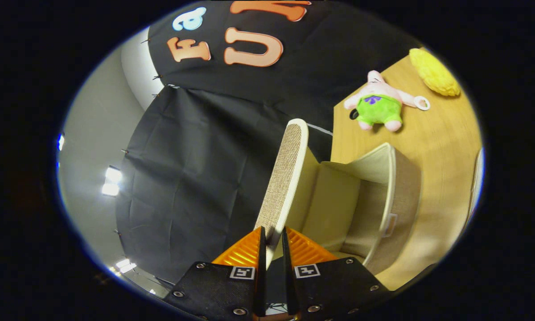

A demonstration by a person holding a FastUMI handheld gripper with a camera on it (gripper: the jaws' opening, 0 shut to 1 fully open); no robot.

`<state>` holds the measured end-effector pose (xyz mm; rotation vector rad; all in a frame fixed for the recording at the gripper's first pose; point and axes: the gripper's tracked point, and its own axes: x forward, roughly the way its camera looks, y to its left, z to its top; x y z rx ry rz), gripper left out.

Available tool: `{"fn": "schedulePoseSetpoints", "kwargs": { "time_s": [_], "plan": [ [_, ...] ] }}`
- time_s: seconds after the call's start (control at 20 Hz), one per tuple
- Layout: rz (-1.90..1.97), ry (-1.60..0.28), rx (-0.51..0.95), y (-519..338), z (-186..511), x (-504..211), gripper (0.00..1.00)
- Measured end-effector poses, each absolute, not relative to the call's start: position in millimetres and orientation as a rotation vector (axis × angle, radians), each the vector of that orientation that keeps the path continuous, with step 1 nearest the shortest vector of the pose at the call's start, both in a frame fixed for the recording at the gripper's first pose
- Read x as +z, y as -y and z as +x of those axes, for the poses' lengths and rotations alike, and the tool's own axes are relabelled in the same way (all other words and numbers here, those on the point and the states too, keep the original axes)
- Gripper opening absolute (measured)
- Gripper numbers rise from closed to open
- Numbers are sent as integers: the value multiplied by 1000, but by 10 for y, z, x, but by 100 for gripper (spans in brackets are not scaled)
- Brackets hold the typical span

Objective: Open the storage box then place both shoes into the box .Put the left shoe in first, then the right shoe, with the right side of both shoes facing outward in a uniform manner.

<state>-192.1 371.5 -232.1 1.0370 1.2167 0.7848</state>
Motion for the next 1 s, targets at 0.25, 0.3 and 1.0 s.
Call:
{"fn": "schedulePoseSetpoints", "kwargs": {
  "time_s": [0.25,0.3,1.0],
  "plan": [
    [910,-1217,887,-4241,-1928,-2173,18],
    [892,-1216,899,-4328,-1938,-2143,18],
    [588,-1102,710,-3946,-1764,-2449,96]
  ]
}}
